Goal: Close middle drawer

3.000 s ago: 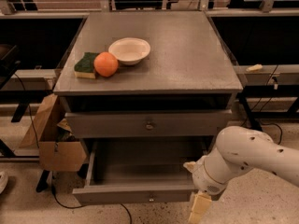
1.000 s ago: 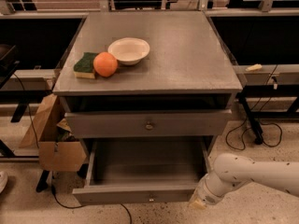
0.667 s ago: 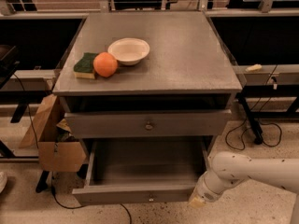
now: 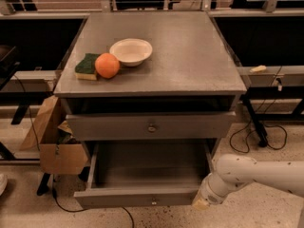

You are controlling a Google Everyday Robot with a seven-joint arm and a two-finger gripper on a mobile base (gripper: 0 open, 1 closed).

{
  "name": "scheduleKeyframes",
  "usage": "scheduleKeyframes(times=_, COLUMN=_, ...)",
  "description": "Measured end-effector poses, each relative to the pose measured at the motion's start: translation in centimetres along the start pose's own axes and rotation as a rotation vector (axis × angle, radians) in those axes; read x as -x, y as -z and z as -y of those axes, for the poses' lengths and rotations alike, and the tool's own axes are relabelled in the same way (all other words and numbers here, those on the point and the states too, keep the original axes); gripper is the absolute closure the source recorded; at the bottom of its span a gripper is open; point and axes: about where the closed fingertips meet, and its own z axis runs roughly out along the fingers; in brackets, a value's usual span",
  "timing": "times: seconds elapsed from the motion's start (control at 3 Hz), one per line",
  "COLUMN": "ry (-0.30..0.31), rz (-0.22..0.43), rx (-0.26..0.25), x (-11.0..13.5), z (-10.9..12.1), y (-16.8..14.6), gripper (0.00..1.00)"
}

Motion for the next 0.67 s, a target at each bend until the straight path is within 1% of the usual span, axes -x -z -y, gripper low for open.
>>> scheduleKeyframes(times=0.33, ry=0.006, rz=0.005, rx=-0.047, x=1.41, z=1.3, y=0.89, gripper=0.21)
scheduleKeyframes(times=0.67, ry=0.007, rz=0.006, rx=-0.05, x=1.2, z=0.87, y=0.95, gripper=0.0)
